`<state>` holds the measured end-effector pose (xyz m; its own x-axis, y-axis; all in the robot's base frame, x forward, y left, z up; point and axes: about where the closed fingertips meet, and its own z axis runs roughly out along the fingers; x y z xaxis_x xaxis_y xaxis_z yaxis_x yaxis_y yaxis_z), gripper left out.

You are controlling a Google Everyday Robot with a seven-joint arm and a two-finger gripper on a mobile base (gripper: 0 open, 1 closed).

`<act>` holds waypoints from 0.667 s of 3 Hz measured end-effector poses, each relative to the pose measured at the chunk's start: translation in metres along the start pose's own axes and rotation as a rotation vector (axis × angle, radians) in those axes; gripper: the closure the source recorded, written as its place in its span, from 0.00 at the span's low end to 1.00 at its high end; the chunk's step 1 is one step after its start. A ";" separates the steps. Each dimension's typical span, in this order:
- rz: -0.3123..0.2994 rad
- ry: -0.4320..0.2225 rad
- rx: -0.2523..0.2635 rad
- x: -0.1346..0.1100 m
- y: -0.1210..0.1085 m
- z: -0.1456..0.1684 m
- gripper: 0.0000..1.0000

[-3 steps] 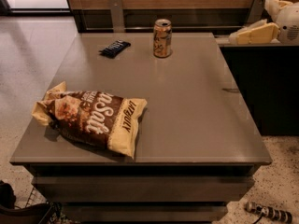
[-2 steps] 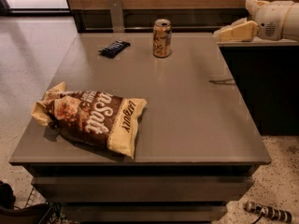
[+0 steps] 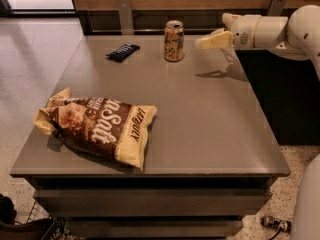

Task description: Knock orange can over

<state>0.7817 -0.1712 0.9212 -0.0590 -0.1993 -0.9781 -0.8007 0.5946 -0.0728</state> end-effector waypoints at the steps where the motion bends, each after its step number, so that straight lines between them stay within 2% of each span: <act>1: 0.050 -0.039 -0.055 0.019 0.006 0.043 0.00; 2: 0.069 -0.076 -0.095 0.025 0.013 0.070 0.00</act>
Offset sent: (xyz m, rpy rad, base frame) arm 0.0435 0.0796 -0.0522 0.1630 0.0205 0.1265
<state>0.8112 -0.1139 0.8820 -0.0730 -0.0989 -0.9924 -0.8496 0.5273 0.0100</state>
